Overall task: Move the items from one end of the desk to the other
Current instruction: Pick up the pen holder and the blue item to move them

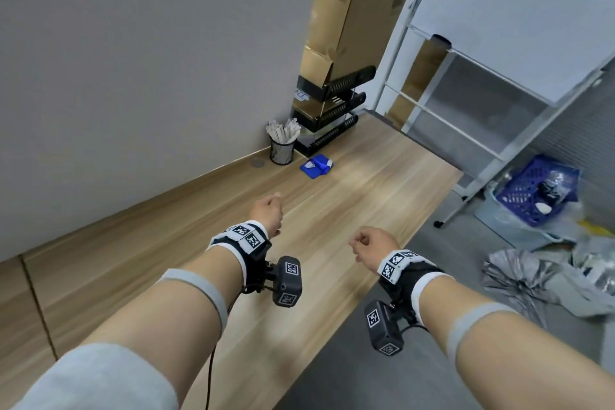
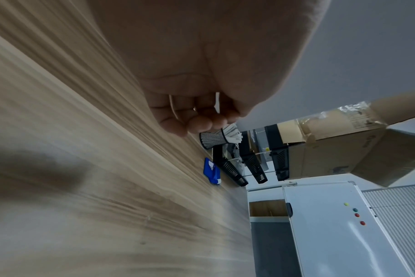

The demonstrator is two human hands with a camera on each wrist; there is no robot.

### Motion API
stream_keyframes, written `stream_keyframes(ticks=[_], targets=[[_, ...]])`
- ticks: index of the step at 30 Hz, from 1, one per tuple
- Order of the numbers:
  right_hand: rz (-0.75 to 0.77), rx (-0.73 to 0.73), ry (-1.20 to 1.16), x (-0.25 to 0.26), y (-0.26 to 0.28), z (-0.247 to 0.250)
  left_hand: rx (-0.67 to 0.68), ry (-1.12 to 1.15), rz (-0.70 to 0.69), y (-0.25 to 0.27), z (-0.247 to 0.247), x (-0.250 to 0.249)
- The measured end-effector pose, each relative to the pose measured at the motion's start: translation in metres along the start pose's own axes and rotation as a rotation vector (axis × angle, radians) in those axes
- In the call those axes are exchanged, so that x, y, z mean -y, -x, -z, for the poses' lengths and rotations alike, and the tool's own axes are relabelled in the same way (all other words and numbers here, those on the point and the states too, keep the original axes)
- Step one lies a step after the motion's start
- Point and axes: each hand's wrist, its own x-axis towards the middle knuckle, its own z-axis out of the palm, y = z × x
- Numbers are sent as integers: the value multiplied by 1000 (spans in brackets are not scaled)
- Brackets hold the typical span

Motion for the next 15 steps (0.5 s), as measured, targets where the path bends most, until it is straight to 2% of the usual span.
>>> stream_keyframes(ticks=[7,15], targets=[[22,72,117,2,-82,28,-114,14,-4,-63,-27,-20],[168,224,232,-3,-234,36,-241,21,168,-160,-72,-37]])
